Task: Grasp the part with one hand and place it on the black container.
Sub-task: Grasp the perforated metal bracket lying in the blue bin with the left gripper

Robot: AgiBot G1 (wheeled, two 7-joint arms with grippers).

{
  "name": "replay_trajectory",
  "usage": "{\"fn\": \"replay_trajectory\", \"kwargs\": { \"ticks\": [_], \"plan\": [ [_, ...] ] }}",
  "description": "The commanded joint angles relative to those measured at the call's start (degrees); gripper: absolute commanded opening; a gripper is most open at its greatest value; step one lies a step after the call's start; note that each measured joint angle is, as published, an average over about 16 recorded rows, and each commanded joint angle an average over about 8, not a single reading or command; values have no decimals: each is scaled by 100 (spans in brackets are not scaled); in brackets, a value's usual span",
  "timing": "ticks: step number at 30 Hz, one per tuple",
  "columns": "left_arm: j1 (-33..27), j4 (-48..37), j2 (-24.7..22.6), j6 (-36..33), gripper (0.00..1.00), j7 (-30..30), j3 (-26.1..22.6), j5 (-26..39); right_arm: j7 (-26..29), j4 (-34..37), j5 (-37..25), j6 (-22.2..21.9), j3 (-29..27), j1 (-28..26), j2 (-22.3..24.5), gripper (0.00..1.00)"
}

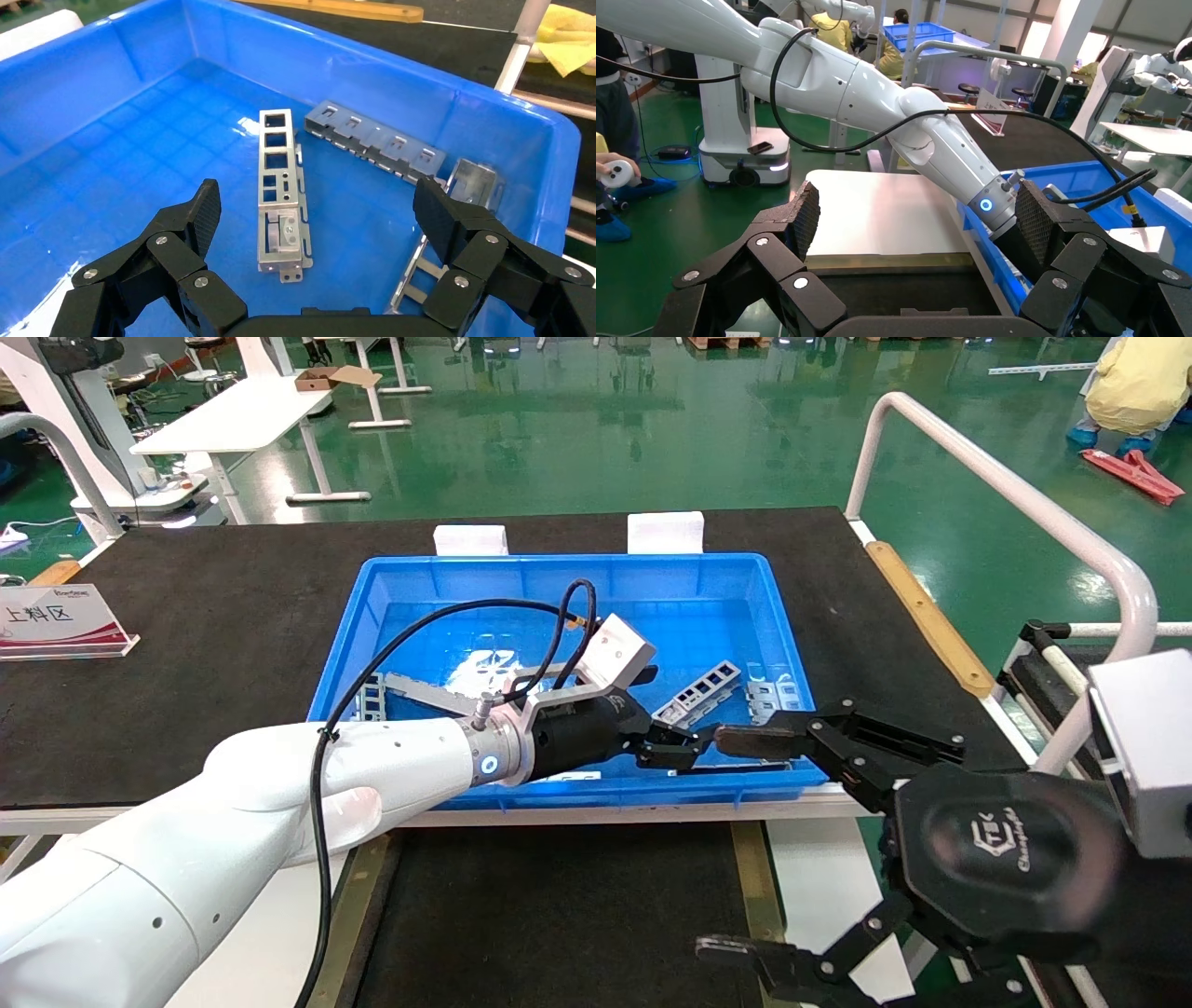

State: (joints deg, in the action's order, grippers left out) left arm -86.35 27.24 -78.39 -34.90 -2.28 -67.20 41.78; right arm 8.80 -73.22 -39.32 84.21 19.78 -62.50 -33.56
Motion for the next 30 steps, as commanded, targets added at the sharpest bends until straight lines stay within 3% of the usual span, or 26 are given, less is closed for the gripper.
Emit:
{"fn": "replay_trajectory", "kwargs": {
  "ticks": [1,30],
  "plan": [
    [4,-13,3,23,100,-20,-66,-74,0,0,0,0,0,0,0,100],
    [-14,-80,19,366,100,-110,-715,-759,-2,0,2,-1,4,-1,1,100]
  ]
}}
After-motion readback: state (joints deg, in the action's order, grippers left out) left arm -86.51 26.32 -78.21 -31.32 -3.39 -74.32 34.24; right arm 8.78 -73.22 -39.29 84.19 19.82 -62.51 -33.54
